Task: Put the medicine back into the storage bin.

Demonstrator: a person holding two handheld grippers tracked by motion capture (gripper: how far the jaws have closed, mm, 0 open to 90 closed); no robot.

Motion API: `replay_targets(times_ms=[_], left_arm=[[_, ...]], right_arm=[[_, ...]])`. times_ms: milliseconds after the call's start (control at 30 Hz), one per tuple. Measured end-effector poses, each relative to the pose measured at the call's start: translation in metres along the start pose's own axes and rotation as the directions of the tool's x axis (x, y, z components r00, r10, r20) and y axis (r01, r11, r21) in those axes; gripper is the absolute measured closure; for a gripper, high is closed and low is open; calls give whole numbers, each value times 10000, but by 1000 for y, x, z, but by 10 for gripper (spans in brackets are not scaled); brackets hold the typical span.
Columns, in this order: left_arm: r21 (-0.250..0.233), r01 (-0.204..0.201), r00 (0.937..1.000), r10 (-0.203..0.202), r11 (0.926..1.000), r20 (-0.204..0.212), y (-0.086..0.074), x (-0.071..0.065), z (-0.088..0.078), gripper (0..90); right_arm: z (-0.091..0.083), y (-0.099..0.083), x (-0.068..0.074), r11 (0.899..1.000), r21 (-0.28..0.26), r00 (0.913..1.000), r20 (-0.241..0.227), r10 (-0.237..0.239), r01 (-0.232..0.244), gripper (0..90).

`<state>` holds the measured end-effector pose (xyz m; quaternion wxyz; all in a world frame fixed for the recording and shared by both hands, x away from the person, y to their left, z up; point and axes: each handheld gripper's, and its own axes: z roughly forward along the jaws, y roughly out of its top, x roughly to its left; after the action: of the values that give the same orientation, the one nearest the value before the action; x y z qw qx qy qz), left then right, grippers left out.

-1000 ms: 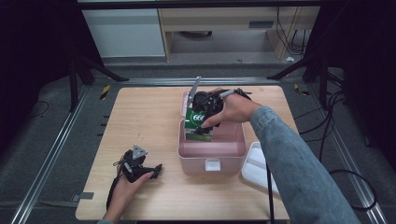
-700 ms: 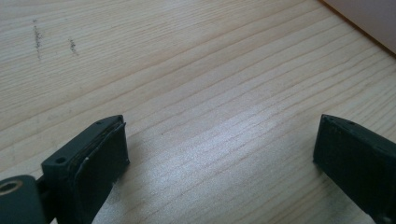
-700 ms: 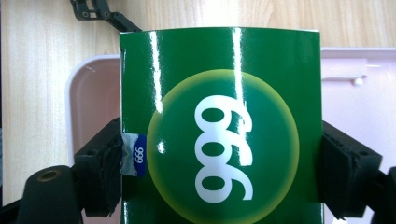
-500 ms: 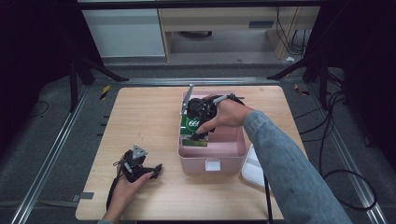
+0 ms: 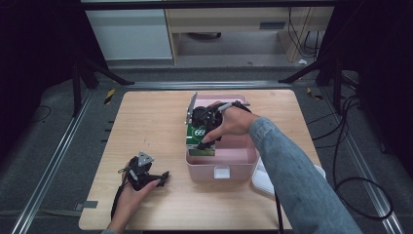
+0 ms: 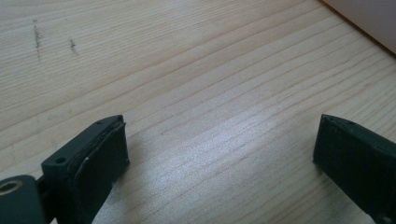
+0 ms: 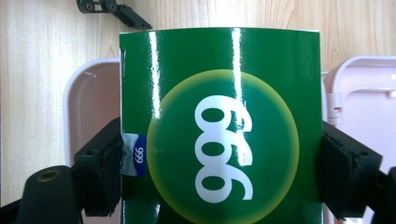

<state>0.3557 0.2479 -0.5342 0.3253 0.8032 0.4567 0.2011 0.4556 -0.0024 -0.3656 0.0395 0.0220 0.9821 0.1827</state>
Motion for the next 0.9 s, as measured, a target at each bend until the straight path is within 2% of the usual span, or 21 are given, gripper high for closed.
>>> replay_targets(times_ms=[467, 900], left_arm=[[3, -3, 10000, 3, 10000, -5, 0, 0, 0, 24], [11, -3, 10000, 3, 10000, -2, 0, 0, 0, 24]], right_arm=[[27, -6, 0, 9997, 249, 9994, -344, -65, 73, 172], [42, -10, 0, 9992, 385, 9994, -329, -106, 119, 170]])
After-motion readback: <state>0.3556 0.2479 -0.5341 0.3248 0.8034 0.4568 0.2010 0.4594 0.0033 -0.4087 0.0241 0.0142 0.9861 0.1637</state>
